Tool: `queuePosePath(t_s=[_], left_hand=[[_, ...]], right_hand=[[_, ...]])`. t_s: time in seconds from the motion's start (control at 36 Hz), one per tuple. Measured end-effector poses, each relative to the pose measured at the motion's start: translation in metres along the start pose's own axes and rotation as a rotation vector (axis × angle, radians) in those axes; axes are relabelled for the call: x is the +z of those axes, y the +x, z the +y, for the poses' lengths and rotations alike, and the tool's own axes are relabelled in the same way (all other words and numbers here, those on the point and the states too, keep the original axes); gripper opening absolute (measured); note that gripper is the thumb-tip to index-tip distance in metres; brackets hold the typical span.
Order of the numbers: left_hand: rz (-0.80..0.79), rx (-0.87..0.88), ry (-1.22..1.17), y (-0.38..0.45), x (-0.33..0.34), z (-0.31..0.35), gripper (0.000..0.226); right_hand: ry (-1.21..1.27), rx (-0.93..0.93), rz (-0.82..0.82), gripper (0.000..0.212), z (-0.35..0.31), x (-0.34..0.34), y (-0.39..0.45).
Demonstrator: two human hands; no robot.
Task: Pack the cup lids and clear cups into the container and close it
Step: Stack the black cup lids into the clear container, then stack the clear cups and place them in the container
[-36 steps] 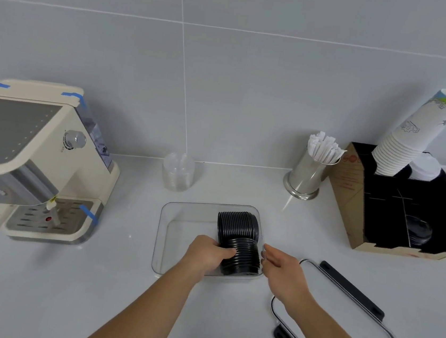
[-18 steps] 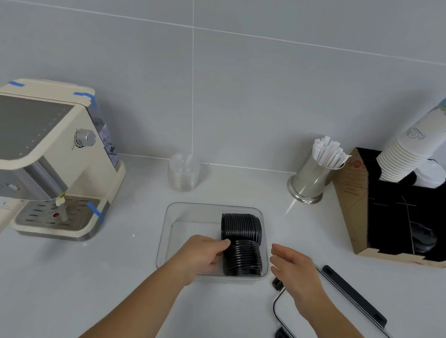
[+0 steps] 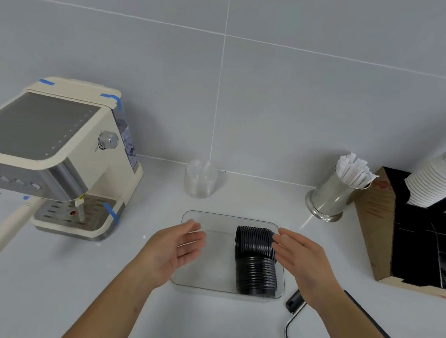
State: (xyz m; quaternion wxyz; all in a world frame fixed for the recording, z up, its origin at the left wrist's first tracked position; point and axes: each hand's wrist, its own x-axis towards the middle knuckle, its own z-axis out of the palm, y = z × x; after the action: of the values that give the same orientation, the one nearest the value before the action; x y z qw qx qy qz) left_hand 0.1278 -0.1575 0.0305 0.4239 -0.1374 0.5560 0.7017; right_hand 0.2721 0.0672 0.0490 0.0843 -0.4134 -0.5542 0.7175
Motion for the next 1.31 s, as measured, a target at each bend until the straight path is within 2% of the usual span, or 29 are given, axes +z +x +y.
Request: queuePosePath(t_s=[0.14, 0.44, 0.67, 1.06, 1.19, 1.25, 1.31], left_hand=[[0.043, 0.042, -0.078, 0.006, -0.011, 0.016, 0.031], [0.166, 0.037, -0.187, 0.034, -0.042, 0.033, 0.027], [0.197, 0.018, -0.231, 0.066, -0.048, 0.040, 0.027], [0.193, 0.016, -0.112, 0.135, -0.035, 0.071, 0.022], [0.215, 0.007, -0.064, 0.158, -0.029, 0.079, 0.029], [0.238, 0.009, -0.035, 0.166, -0.026, 0.081, 0.033], [0.248, 0.012, 0.011, 0.172, -0.022, 0.084, 0.034]], right_hand=[[0.070, 0.033, -0.063, 0.023, -0.011, 0.019, 0.013], [0.057, 0.080, -0.119, 0.023, -0.028, 0.053, 0.051], [0.016, 0.105, -0.144, 0.023, -0.034, 0.074, 0.086], [-0.059, 0.199, -0.177, 0.025, -0.047, 0.125, 0.159], [-0.150, 0.203, -0.199, 0.008, -0.048, 0.142, 0.181], [-0.184, 0.203, -0.195, 0.014, -0.046, 0.148, 0.192], [-0.209, 0.203, -0.189, 0.033, -0.042, 0.154, 0.203]])
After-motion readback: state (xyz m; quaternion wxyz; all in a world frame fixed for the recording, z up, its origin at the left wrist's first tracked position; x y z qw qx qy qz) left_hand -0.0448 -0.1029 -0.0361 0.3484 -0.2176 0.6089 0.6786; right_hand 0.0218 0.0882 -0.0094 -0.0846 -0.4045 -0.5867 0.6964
